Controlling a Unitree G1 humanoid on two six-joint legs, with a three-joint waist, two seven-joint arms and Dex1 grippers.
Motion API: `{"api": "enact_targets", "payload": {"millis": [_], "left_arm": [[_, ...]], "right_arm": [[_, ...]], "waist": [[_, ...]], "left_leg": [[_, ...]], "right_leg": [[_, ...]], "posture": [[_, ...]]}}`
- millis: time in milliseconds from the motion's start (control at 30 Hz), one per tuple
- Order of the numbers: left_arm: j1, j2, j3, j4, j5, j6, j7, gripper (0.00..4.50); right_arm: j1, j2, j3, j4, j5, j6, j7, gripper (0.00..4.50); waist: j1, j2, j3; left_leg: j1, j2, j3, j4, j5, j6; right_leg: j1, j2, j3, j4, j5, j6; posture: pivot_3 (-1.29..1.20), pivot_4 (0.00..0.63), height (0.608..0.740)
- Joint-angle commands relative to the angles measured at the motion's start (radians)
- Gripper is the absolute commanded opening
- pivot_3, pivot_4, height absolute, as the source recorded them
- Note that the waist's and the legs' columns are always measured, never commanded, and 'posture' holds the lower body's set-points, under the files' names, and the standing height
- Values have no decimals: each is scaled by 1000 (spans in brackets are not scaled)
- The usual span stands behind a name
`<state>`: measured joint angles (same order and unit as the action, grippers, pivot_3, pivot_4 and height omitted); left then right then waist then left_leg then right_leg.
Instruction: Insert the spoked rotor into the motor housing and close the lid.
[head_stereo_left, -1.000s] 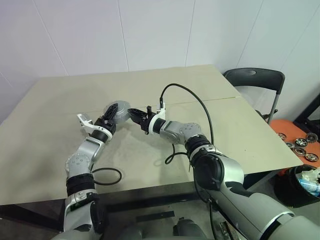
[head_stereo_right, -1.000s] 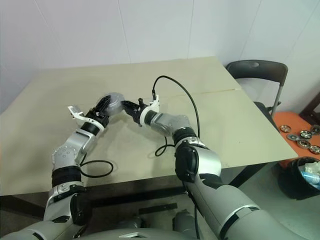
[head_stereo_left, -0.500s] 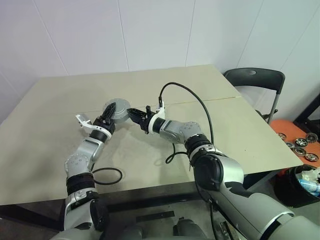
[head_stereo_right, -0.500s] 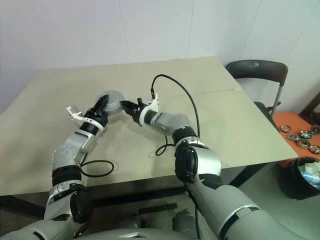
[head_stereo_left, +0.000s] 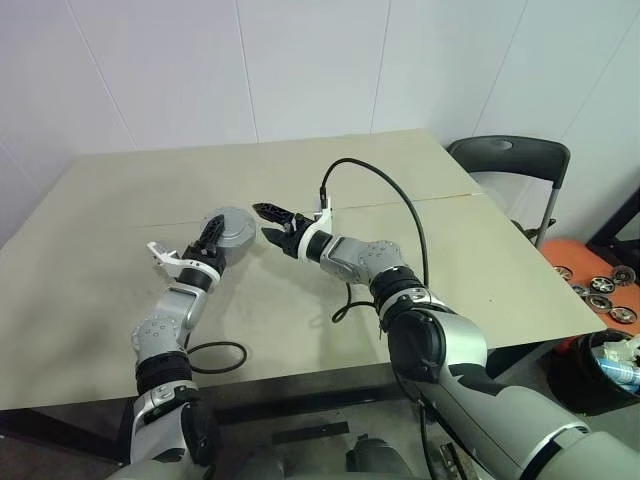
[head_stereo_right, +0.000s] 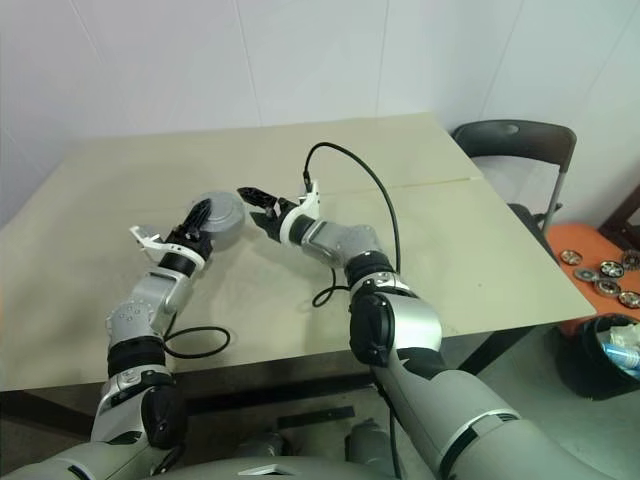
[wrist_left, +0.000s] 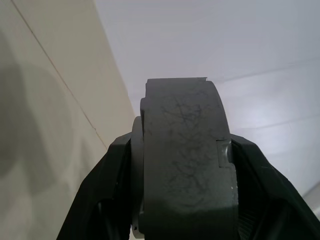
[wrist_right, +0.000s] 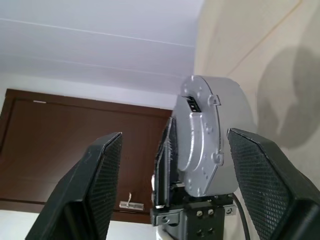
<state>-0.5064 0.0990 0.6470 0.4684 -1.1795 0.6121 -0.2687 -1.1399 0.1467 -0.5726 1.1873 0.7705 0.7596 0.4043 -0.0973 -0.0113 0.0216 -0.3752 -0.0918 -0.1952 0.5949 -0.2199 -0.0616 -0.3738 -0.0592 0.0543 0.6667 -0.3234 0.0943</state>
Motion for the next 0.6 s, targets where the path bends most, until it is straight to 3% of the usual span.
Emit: {"api": "enact_targets", "payload": {"millis": [33,167,600], "left_arm": [[-33,7,13,-29,0,-35,-10,2392],[-31,14,6,-37,33,-71,-21,2138],[-75,44,120,45,94,-365,20,2137]], "right_arm": [[-37,69,-5,-35,22,4,15,3498],[-34,70,-2,-34,18,3,17,3546],[-31,64,9,-26,7,-12,12,3546]], "waist": [[0,0,0],[-1,0,0],[0,-4,0]], "left_leg": [[0,0,0,0,0,0],[0,0,0,0,0,0],[0,0,0,0,0,0]], "right_leg": [[0,0,0,0,0,0],[0,0,0,0,0,0],[0,0,0,0,0,0]], "posture": [[0,0,740],[0,0,740],[0,0,740]]}}
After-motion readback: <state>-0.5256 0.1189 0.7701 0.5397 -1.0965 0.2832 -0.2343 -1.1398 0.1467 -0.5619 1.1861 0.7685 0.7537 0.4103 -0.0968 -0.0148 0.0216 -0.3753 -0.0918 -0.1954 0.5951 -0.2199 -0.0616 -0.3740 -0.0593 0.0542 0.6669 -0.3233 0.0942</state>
